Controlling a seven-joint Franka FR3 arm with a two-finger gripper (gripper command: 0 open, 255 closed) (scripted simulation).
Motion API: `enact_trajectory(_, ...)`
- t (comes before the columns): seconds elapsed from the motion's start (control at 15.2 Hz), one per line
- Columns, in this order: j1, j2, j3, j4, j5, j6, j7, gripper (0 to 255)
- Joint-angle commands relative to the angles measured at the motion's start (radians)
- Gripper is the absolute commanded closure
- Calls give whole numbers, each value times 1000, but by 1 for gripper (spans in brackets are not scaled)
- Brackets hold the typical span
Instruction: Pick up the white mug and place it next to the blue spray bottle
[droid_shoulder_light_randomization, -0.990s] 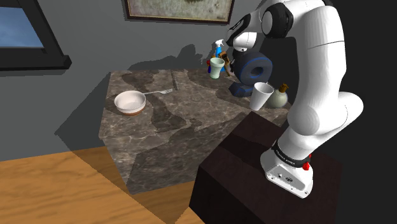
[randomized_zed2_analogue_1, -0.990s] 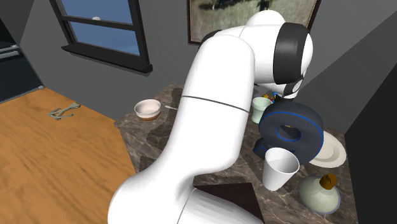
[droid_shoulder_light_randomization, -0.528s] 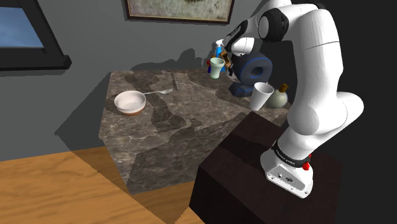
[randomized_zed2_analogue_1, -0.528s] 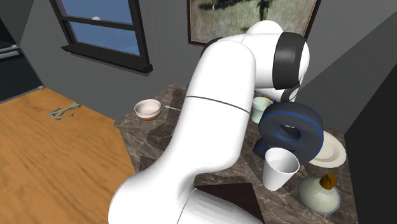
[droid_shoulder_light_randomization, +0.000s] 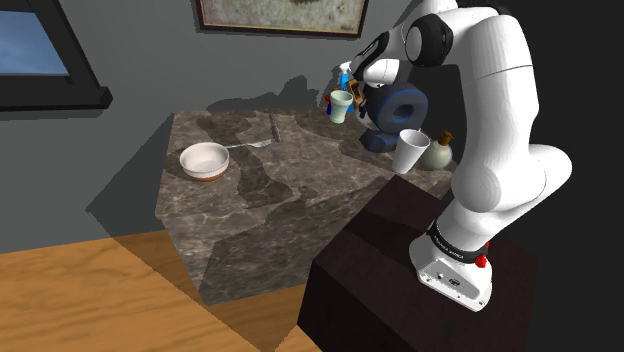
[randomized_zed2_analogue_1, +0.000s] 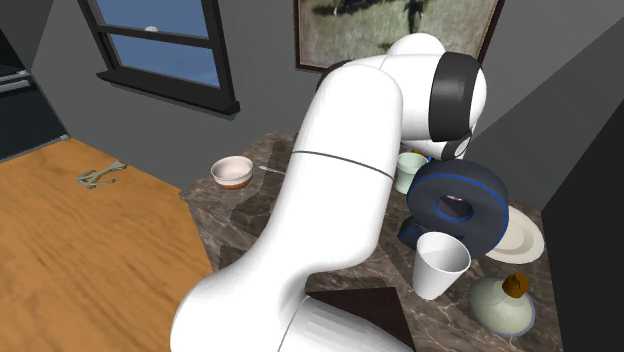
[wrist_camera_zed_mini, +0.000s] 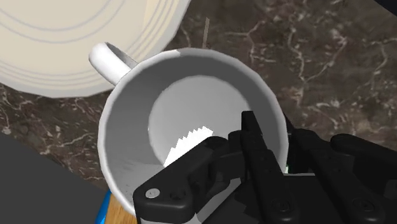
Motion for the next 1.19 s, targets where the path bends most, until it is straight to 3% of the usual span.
enact_trajectory(0.0,-3,15,2,-5,1,-3,-1,0)
enact_trajectory(0.33,-1,16,3,-7,1,0,1,0)
enact_trajectory(0.59,21,-83,-24,-41,-25,-65,15,0)
enact_trajectory(1.12,21,-83,-24,-41,-25,-65,15,0)
